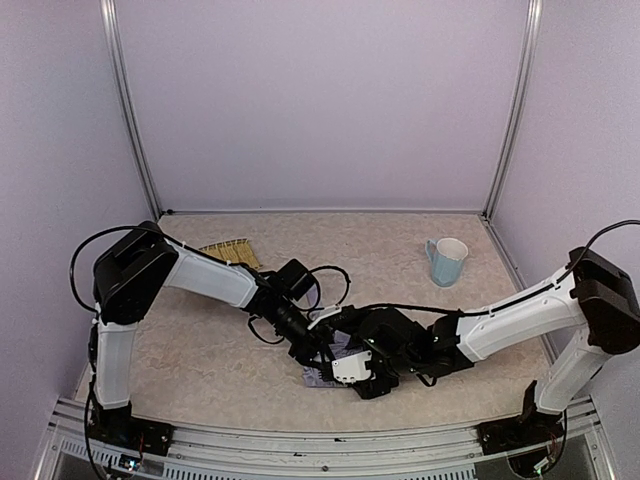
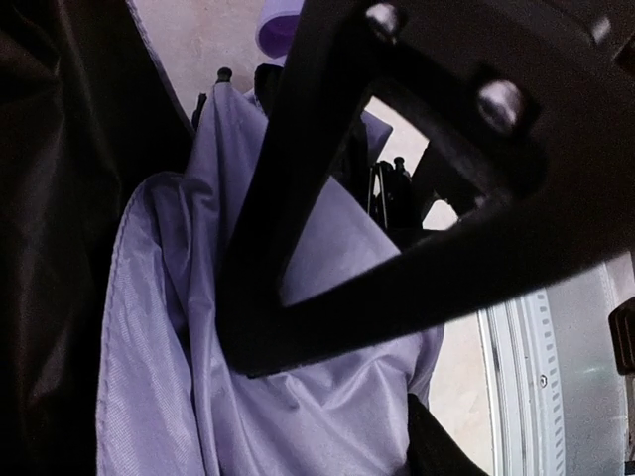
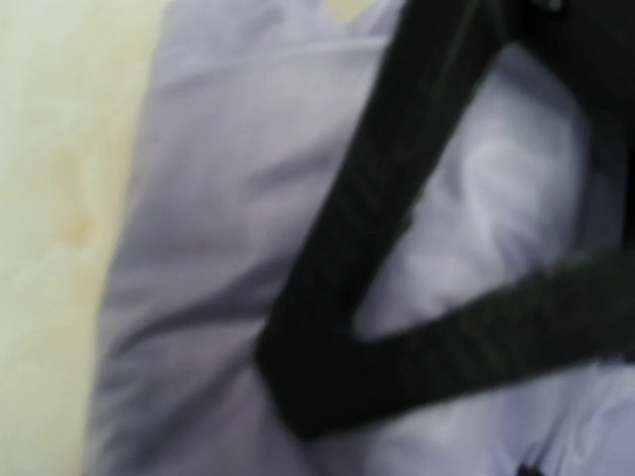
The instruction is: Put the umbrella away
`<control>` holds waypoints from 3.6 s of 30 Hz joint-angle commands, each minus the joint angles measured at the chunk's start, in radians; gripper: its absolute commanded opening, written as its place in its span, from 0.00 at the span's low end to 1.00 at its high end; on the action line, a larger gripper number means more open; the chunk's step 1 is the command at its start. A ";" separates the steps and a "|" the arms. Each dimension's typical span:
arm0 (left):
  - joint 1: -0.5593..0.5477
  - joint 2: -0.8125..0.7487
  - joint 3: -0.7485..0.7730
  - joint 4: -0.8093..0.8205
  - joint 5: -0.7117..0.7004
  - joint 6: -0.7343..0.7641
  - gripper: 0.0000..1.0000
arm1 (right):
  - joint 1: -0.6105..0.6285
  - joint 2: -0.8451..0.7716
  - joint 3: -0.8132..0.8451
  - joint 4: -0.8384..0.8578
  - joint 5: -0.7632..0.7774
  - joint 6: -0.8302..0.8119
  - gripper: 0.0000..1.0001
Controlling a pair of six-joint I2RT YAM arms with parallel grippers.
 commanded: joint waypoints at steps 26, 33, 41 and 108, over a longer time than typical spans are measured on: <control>0.040 -0.332 -0.323 0.474 -0.205 -0.017 0.99 | -0.110 0.246 0.190 -0.405 -0.258 0.212 0.09; 0.053 -0.654 -0.695 0.948 -0.399 -0.063 0.99 | -0.174 0.304 0.257 -0.573 -0.548 0.234 0.10; -0.204 -0.895 -0.787 0.686 -0.773 0.173 0.96 | -0.310 0.483 0.392 -0.766 -0.838 0.258 0.12; 0.072 0.093 -0.179 -0.016 -0.096 -0.103 0.19 | -0.092 -0.030 0.050 -0.035 0.047 0.020 0.78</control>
